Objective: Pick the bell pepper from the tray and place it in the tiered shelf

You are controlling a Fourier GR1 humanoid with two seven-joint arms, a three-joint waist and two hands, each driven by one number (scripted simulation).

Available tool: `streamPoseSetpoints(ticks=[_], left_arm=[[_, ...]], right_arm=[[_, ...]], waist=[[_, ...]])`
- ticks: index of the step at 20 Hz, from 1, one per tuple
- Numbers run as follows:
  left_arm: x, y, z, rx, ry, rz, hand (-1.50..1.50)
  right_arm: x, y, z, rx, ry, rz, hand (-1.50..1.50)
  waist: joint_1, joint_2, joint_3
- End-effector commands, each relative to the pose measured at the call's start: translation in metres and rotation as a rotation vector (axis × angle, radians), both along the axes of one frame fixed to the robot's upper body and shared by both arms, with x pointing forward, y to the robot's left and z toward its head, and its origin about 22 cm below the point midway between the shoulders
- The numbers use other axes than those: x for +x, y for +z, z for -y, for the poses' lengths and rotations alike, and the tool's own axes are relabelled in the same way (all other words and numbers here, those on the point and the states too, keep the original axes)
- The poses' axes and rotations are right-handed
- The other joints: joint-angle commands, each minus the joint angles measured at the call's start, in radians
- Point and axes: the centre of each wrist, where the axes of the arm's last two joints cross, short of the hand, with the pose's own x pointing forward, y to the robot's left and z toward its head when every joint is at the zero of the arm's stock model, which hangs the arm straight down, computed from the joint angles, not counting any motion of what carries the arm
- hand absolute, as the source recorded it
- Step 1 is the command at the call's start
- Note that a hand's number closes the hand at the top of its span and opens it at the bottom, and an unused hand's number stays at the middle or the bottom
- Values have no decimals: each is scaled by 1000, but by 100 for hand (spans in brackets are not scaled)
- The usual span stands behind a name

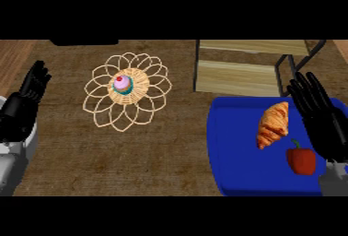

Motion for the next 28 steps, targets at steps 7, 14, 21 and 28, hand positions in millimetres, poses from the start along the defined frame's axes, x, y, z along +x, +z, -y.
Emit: streamPoseSetpoints(ticks=[7, 14, 21, 28], left_arm=[[-11, -41, 44, -88, -62, -137, 0], [-15, -49, 85, -108, -133, -146, 0], [-21, -65, 111, -99, -149, -169, 0], [-19, -52, 118, -102, -151, -178, 0]], right_arm=[[-8, -19, 39, 495, -369, -35, -150], [-88, -53, 142, -428, -1070, -179, -150], [-125, -75, 135, -251, -961, 48, -150], [-132, -16, 130, -553, -666, -173, -150]], waist=[[-87, -48, -1], [-39, -19, -34], [-14, -24, -35], [-14, -25, -37]])
